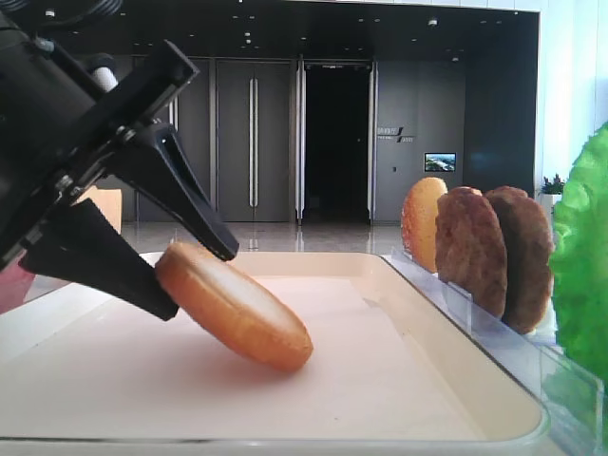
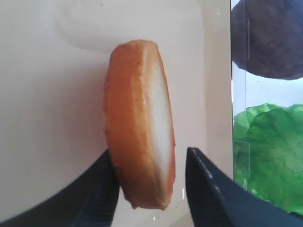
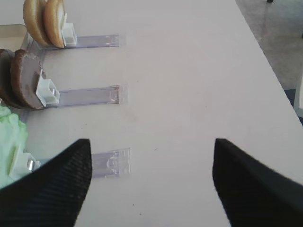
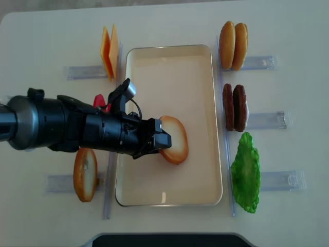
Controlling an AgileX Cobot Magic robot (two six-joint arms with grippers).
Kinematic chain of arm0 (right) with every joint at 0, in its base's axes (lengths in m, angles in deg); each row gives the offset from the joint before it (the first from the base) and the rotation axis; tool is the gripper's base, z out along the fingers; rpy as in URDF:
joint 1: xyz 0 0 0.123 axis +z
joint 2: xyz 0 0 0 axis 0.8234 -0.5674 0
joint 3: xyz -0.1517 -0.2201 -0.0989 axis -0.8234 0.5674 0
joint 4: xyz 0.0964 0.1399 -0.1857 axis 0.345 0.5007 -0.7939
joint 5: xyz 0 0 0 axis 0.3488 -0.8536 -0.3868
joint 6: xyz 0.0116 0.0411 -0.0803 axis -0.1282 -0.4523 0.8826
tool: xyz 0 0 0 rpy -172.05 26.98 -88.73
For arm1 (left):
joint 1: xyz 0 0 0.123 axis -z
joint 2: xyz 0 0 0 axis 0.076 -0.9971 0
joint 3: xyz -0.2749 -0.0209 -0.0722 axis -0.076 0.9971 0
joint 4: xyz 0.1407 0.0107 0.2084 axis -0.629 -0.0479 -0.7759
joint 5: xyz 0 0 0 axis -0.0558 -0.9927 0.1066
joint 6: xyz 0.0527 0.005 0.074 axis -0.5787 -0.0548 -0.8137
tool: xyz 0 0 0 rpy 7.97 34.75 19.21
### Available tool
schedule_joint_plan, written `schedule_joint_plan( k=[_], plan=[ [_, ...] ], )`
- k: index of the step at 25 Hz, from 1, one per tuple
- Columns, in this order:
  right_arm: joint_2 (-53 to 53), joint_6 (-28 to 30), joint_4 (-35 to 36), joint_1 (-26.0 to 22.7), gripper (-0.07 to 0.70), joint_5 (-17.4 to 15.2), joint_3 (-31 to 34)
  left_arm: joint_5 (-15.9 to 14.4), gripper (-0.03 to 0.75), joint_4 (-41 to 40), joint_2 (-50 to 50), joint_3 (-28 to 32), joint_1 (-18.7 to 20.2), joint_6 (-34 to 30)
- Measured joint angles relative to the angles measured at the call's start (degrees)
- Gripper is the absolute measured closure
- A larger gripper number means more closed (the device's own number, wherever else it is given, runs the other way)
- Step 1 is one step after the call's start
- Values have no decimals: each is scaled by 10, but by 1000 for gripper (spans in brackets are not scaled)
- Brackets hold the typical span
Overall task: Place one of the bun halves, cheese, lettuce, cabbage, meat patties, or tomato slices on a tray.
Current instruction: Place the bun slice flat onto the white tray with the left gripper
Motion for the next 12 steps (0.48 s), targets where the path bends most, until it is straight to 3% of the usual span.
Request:
schedule_joint_plan(
  k=[5,12],
  plan=[
    [0,0,0,0,97,0,0,0,255,-22,0,0,0,26],
    [0,0,0,0,97,0,0,0,219,-70,0,0,0,86]
  ],
)
